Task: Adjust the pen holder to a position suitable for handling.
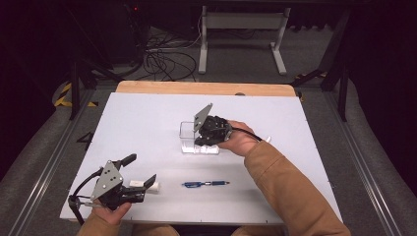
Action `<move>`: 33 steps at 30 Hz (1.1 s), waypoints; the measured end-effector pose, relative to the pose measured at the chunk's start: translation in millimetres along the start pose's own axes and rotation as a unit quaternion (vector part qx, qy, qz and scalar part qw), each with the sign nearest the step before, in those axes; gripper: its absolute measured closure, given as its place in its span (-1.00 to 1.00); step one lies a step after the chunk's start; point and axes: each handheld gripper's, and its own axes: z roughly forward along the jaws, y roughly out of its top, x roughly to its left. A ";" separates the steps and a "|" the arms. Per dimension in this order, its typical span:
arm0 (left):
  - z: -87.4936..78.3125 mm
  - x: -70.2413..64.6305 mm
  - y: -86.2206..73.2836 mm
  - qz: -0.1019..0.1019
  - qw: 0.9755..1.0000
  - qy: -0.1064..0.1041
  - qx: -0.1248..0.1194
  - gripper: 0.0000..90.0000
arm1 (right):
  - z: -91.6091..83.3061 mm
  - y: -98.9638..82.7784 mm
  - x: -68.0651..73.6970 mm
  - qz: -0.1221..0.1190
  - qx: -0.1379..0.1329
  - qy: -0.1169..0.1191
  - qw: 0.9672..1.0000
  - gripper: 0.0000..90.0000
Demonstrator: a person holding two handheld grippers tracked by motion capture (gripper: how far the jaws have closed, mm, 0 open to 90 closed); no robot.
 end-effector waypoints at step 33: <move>0.5 -0.1 0.3 0.005 1.000 -0.003 0.003 -0.70 | -17.6 -6.0 2.8 0.043 -0.055 -0.023 0.997 0.30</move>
